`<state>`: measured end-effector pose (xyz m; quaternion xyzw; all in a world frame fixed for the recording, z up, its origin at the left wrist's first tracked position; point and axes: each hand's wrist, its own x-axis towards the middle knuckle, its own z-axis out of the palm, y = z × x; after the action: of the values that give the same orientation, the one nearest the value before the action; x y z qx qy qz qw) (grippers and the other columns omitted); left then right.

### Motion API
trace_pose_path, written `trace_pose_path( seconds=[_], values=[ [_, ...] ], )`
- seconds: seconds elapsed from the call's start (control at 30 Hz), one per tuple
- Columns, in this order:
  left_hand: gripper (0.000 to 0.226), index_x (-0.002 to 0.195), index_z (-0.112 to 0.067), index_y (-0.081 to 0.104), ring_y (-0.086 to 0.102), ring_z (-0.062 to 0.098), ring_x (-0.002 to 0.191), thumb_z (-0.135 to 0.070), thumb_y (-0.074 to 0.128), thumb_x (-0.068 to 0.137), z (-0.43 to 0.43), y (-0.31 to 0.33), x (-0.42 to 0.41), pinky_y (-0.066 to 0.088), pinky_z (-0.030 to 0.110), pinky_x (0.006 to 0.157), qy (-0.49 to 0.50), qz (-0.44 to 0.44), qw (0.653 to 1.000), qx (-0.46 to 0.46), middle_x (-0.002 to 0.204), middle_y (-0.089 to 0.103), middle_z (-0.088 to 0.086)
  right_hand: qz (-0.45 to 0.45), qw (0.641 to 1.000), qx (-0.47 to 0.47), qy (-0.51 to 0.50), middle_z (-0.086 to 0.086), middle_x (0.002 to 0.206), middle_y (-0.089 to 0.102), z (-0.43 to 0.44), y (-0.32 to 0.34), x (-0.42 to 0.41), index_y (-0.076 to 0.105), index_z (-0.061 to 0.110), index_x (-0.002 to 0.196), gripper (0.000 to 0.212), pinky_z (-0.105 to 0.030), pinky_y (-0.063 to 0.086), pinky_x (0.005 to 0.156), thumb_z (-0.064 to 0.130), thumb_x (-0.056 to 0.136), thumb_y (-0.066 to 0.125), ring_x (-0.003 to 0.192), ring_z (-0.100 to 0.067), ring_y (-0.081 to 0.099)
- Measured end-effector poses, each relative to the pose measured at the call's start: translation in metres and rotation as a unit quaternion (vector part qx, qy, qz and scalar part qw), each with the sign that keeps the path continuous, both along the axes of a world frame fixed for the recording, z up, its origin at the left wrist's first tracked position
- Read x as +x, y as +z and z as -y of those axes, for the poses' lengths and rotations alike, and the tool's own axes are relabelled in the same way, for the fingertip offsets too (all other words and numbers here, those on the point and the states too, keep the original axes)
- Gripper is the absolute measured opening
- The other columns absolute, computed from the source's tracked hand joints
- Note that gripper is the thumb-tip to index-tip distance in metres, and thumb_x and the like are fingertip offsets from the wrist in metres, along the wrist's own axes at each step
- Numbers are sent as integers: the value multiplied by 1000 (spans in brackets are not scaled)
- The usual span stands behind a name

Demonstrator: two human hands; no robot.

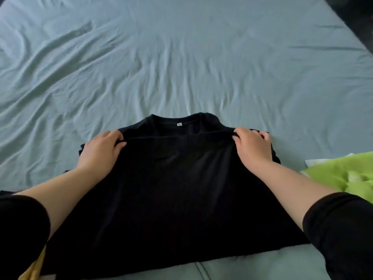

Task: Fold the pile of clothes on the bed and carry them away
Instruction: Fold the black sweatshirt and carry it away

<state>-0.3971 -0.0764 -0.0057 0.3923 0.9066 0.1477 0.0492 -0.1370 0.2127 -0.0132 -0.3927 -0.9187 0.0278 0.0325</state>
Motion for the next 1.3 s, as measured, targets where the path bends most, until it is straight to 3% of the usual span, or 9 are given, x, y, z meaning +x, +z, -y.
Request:
trace_pose_path(
  seconds=[0.13,0.2,0.27,0.4,0.57,0.87,1.13,1.23,1.3],
  values=[
    [20,115,-23,55,45,33,116,-29,47,98,-37,19,-20,28,47,99,55,-65,996,-38,120,55,10,-41,999,21,-24,-4,129,51,-17,19,-41,53,18,118,21,-43,13,115,22,99,43,124,-23,44],
    [42,139,-35,38,23,27,138,-36,45,98,-44,20,-6,10,48,113,56,-57,993,-84,148,33,7,-49,999,3,-11,-4,151,33,1,19,-45,43,20,136,37,-42,2,118,25,99,42,141,-19,26],
    [59,150,-42,14,4,23,148,-54,35,97,-37,6,40,-4,49,115,13,-55,993,-101,160,10,4,-48,995,-19,84,-2,157,25,49,5,-30,34,20,145,48,-43,1,119,36,100,37,146,-17,20],
    [69,153,-39,9,10,26,149,-71,15,91,1,-33,119,5,57,116,-173,-52,971,-154,162,11,5,83,953,-55,285,1,159,20,113,-33,8,25,28,150,59,-47,6,118,54,97,22,146,-16,20],
    [84,139,-50,-32,-27,26,144,-90,0,73,3,-76,40,-16,61,110,13,-18,980,-199,159,-25,2,123,989,-42,77,12,153,-28,32,-71,-10,-22,35,147,66,-46,-16,117,65,89,-8,143,-8,-24],
    [84,135,-56,-31,-27,28,144,-95,1,68,0,-68,37,-16,63,108,4,23,982,-187,159,-24,0,103,992,-57,43,7,160,-16,42,-67,-15,-15,30,150,66,-47,-11,118,62,92,-5,147,-12,-16],
    [67,142,-48,-27,-23,30,145,-71,-3,84,93,-42,85,-11,47,118,4,28,965,-259,161,-18,2,150,974,-10,170,-7,160,13,76,-42,152,16,17,153,65,-42,15,120,53,99,11,147,-23,17],
    [66,152,-38,-8,-12,25,148,-60,14,94,101,-22,126,-5,44,119,14,102,976,-191,162,-8,-1,55,984,-148,81,1,158,17,106,-26,172,25,19,150,54,-35,17,118,40,101,37,146,-15,17],
    [58,147,-30,32,24,17,144,-53,37,94,115,-10,173,18,37,118,44,162,986,-16,155,30,-6,-138,948,-281,-63,5,132,57,138,-17,182,59,23,126,33,-28,39,102,31,94,56,127,-18,50]
  ],
)
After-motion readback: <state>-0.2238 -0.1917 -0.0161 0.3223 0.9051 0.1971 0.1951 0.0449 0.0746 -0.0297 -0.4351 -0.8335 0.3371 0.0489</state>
